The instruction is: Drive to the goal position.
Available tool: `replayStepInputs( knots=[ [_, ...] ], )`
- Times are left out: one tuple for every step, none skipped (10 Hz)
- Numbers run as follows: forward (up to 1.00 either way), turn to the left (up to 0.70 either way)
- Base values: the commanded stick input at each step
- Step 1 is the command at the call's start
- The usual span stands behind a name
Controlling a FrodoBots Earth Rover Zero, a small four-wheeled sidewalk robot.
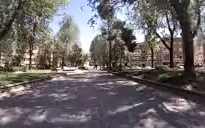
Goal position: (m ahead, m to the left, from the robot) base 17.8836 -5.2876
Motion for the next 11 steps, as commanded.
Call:
replayStepInputs(
  knots=[
    [0.7,0.01],
    [0.7,0.02],
    [0.7,0.09],
    [0.7,0.29],
    [0.7,0.34],
    [0.7,0.23],
    [0.7,0.08],
    [0.7,0.02],
    [0.7,0.01],
    [0.7,0.01],
    [0.7,0.01]
  ],
)
